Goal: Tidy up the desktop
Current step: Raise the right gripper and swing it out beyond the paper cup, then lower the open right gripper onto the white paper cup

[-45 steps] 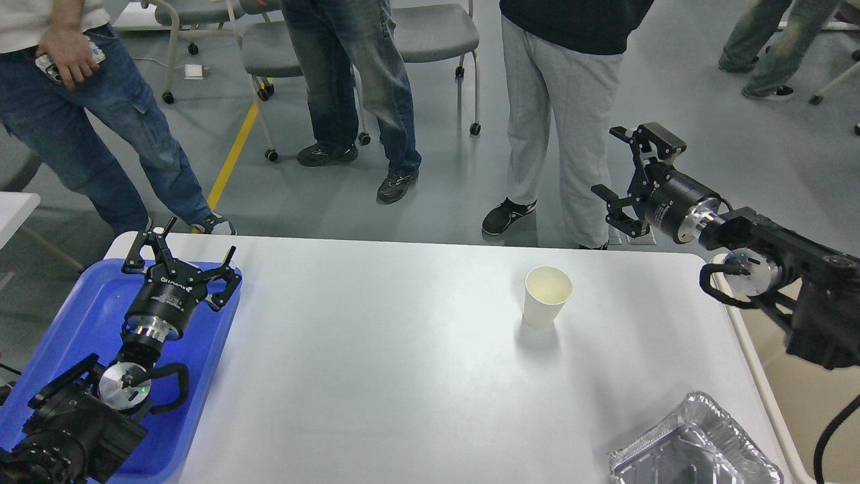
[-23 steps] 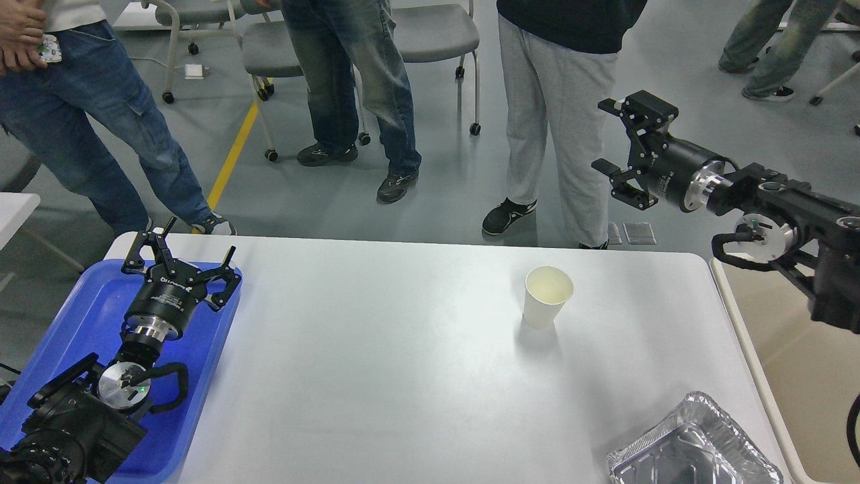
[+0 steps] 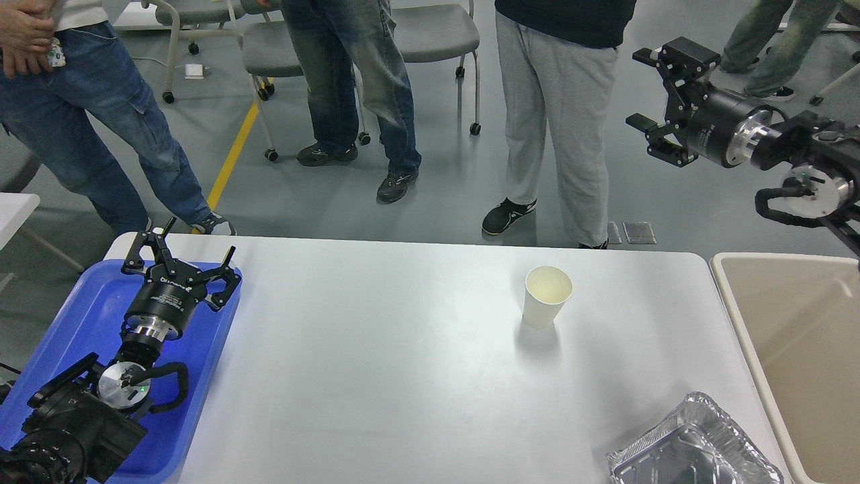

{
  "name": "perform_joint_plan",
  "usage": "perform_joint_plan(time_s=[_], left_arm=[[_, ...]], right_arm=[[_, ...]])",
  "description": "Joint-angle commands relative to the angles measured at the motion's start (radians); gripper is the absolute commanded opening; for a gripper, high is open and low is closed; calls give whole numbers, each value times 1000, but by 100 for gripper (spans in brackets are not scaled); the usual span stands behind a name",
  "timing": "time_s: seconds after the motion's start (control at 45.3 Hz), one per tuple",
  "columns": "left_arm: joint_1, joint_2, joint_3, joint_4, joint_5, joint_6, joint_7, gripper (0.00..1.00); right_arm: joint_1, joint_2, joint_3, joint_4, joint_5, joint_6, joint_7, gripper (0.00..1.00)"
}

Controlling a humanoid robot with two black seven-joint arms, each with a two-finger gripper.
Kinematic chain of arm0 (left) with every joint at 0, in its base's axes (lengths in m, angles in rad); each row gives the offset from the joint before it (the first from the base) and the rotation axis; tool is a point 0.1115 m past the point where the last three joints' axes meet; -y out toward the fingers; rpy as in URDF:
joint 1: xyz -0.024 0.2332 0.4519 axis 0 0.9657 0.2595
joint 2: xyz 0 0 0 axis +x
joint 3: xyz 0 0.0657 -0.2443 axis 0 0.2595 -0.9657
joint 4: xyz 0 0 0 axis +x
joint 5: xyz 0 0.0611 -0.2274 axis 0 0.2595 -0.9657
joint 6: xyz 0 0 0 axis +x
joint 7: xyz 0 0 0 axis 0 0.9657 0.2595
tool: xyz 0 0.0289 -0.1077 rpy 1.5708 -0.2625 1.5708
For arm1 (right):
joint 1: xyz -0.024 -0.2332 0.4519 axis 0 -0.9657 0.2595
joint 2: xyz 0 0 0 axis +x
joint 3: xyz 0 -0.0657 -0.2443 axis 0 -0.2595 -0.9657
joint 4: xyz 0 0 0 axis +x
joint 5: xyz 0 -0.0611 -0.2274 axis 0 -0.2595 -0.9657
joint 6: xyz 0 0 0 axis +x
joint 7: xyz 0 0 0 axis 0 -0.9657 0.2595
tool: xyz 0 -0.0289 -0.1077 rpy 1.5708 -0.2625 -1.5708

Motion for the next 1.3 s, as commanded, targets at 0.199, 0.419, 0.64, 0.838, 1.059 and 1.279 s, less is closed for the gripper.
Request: perform_joint_plan(time_s=[0.199, 0.419, 0.64, 0.838, 1.059, 1.279], left_arm=[[0, 0, -1, 0, 0, 0, 0, 100], [0, 0, 0, 0, 0, 0, 0, 100], [0, 0, -1, 0, 0, 0, 0, 100], [0, 0, 0, 0, 0, 0, 0, 100], [0, 0, -1, 0, 0, 0, 0, 100], [0, 0, -1, 0, 0, 0, 0, 100]], right_arm=[[47, -9, -68, 33, -134, -9, -11, 100], [79, 56, -136, 50, -313, -12, -11, 100], [134, 149, -326, 50, -484, -35, -11, 100], [151, 235, -476, 44, -611, -38, -11, 100], [136, 297, -579, 18, -689, -62, -9, 100], [81, 355, -636, -56, -713, -119, -9, 100]])
